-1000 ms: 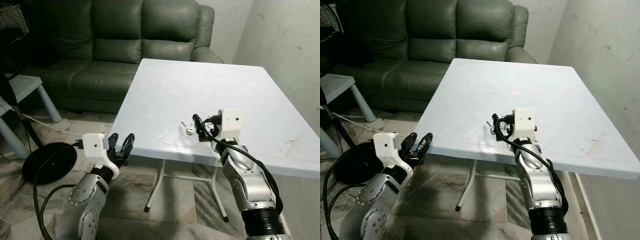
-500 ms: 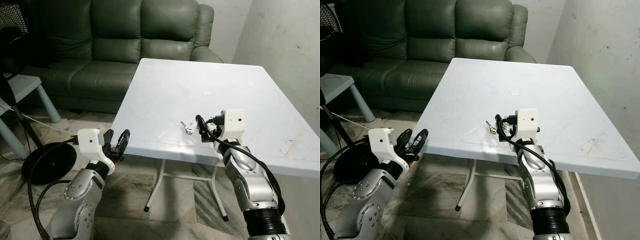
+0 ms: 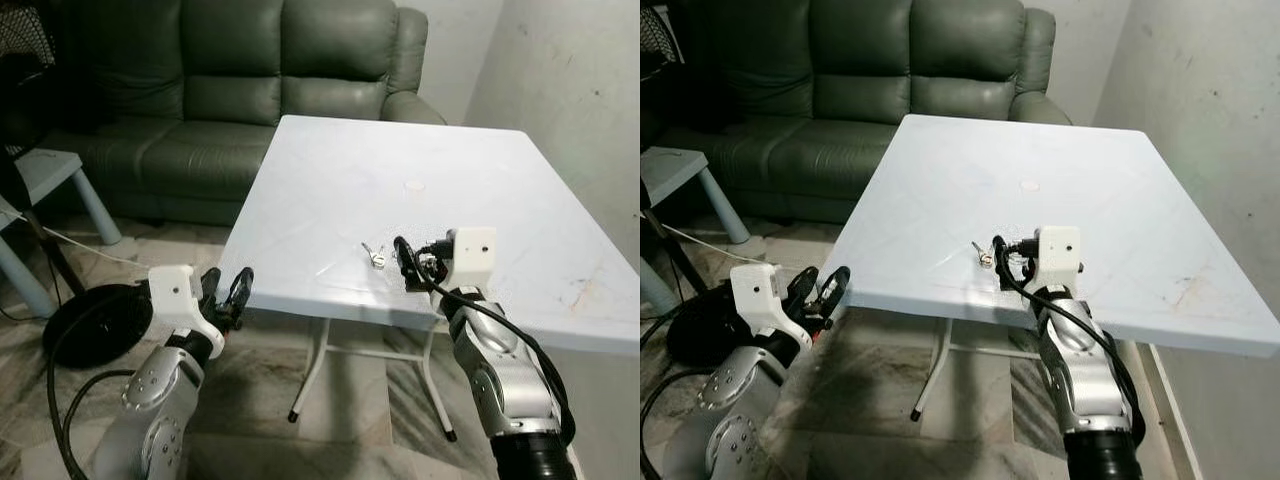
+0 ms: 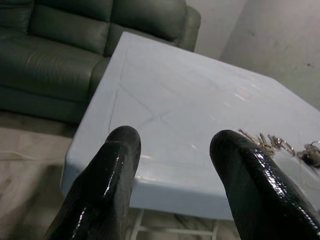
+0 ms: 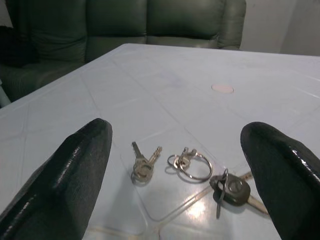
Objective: Hang keys on a hook
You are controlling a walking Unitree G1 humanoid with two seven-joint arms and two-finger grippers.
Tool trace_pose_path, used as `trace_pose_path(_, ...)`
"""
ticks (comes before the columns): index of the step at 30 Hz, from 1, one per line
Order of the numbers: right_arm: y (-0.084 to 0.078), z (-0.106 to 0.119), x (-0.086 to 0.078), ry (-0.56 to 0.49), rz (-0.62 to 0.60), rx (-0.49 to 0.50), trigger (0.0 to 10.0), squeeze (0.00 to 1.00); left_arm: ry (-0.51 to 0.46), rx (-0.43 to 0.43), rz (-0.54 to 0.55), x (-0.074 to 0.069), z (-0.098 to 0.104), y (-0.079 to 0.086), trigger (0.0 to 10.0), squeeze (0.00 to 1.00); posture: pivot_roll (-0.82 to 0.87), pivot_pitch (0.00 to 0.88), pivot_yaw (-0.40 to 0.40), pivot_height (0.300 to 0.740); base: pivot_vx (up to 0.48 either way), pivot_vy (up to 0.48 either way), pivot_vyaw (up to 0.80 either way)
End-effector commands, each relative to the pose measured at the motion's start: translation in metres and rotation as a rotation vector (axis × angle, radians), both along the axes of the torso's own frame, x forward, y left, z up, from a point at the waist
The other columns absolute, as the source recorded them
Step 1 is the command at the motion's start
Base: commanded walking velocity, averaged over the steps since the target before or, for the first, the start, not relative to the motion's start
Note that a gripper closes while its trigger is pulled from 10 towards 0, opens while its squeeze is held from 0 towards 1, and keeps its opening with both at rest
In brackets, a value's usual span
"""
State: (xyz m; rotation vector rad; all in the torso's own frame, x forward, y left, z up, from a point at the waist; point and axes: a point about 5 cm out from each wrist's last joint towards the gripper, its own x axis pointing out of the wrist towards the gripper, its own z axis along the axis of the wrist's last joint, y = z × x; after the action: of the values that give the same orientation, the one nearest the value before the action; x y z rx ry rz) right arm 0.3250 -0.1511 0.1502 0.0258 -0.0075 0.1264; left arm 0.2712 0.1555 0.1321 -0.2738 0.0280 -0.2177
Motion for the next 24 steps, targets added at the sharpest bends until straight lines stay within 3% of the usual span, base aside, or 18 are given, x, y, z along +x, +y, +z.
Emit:
trace_pose_path(1,-0.0003,0.0029,-0.0035,-0.005,0.009,0.009,10.0,0.0,-0.005,0.004,-0.007,-0.0029,0.0036,-0.0019,10.0,0.0,0.2,0.071,-0.034,0.74,0.0,0.0,0.0)
trace_pose_path(24,-0.0005,0.0034,-0.0074,0.031,-0.009,-0.002,10.0,0.0,-0.002,0.0,-0.015,-0.0097,0.0115,-0.0029,10.0,0.0,0.2,0.125,-0.033,0.74,0.0,0.0,0.0)
